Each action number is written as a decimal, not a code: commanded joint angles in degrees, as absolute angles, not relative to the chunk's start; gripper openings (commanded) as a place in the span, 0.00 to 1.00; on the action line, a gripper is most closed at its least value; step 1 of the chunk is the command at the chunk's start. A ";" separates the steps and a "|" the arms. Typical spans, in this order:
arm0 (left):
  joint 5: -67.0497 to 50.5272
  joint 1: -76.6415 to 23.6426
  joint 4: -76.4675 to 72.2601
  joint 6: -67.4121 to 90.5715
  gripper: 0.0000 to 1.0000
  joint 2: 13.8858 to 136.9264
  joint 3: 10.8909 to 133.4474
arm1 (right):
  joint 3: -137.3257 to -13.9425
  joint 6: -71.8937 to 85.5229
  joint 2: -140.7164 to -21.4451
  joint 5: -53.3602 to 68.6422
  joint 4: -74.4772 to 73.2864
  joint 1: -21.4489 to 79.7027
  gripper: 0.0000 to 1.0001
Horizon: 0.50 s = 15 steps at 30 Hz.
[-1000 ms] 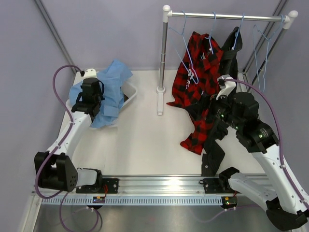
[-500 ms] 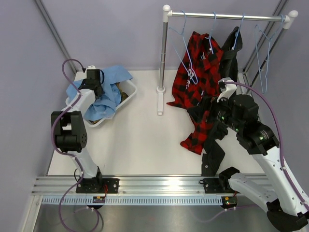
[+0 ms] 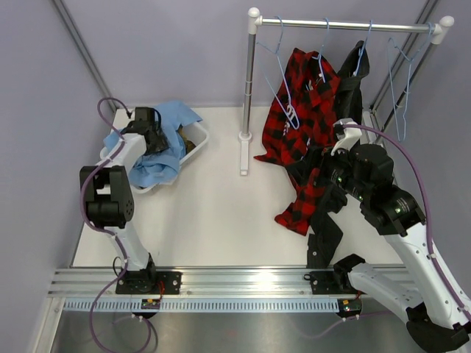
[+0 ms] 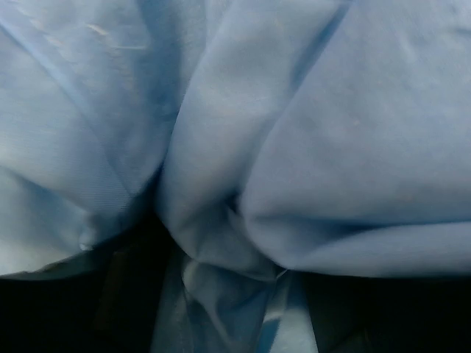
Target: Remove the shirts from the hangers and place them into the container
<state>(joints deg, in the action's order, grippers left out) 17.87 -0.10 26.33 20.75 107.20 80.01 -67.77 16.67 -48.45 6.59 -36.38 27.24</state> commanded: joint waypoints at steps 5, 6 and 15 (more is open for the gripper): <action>14.86 -0.09 35.24 20.04 0.99 91.51 86.38 | -68.03 15.12 -48.16 7.20 -35.60 27.07 0.99; 14.16 -0.17 35.85 20.04 0.99 89.32 88.14 | -67.68 15.20 -48.08 7.56 -35.60 27.07 0.99; 12.39 -4.74 35.77 21.89 0.99 83.67 92.36 | -65.83 15.38 -48.25 8.79 -36.74 27.16 0.99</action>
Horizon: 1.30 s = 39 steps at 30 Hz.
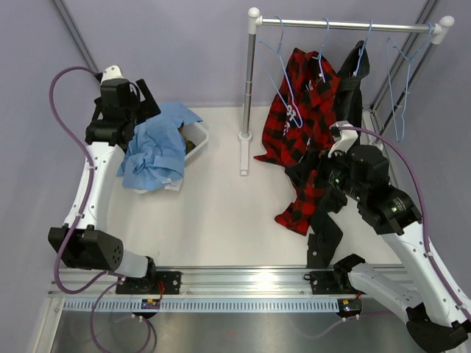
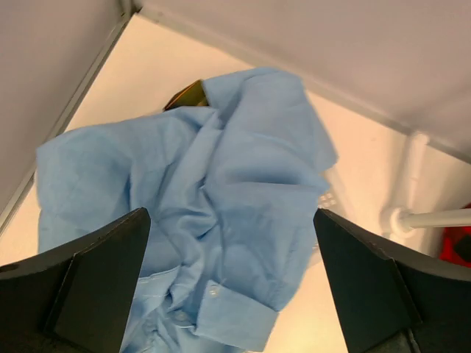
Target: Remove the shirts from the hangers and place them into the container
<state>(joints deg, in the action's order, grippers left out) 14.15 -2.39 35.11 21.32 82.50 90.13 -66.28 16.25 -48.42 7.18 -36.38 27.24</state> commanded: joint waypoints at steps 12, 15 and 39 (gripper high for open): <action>27.93 -17.40 37.18 10.11 0.99 111.33 114.60 | -63.55 18.46 -47.11 9.23 -39.28 26.98 1.00; 31.27 -17.40 37.09 9.14 0.99 114.42 115.22 | -62.67 19.42 -45.62 8.62 -39.90 27.07 1.00; 37.62 -15.38 37.09 3.96 0.00 125.16 116.81 | -59.06 23.82 -40.08 6.50 -41.31 27.07 0.99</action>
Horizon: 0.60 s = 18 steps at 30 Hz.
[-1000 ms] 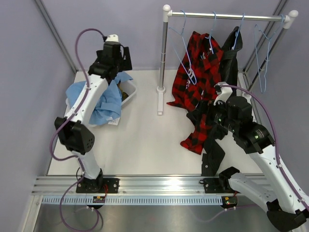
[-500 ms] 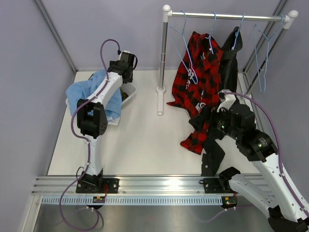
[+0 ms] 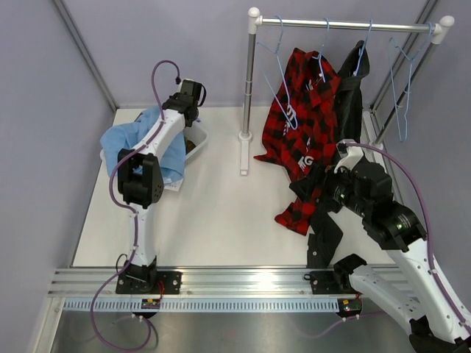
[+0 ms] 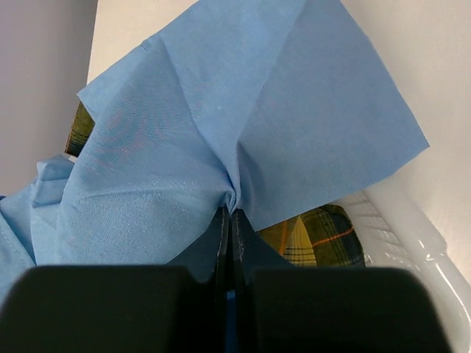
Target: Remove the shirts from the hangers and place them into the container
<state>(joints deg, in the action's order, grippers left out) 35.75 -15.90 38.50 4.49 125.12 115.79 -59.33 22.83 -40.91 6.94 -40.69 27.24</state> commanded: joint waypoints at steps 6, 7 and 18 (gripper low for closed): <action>38.15 -14.59 36.91 3.95 0.00 115.16 116.02 | -59.15 24.52 -38.67 6.24 -41.66 27.07 0.99; 38.23 -14.24 36.91 4.04 0.00 111.31 115.84 | -59.15 24.52 -38.41 6.07 -41.57 26.98 0.99; 37.27 -10.20 36.91 7.73 0.00 97.40 100.58 | -58.89 23.82 -38.67 7.47 -39.11 27.07 0.99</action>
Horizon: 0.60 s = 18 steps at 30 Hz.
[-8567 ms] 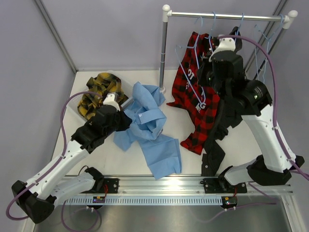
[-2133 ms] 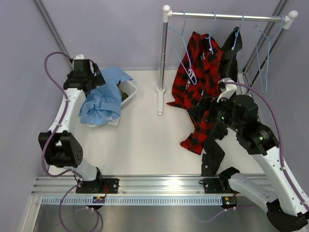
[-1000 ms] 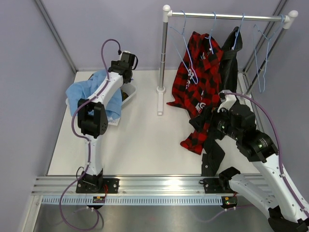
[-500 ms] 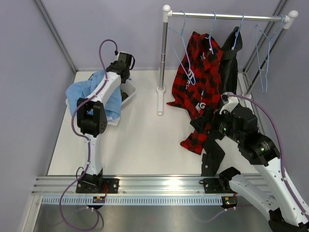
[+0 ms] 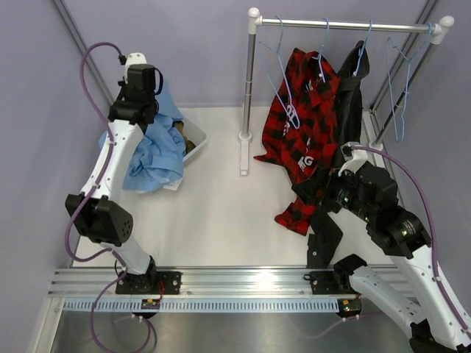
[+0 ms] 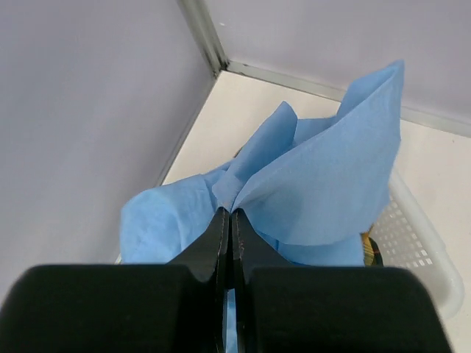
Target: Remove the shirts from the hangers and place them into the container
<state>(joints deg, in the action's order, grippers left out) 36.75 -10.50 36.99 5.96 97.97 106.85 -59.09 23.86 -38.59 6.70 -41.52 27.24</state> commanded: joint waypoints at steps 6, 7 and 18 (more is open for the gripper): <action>35.07 -9.05 36.91 12.91 0.00 93.08 86.17 | -58.62 24.17 -39.29 8.70 -37.88 27.07 0.99; 35.07 -8.97 36.91 14.75 0.00 92.55 84.31 | -58.54 24.17 -39.29 8.79 -37.71 26.98 0.99; 24.00 -2.29 37.53 22.67 0.00 103.62 77.52 | -58.09 25.14 -39.02 8.70 -37.44 27.07 1.00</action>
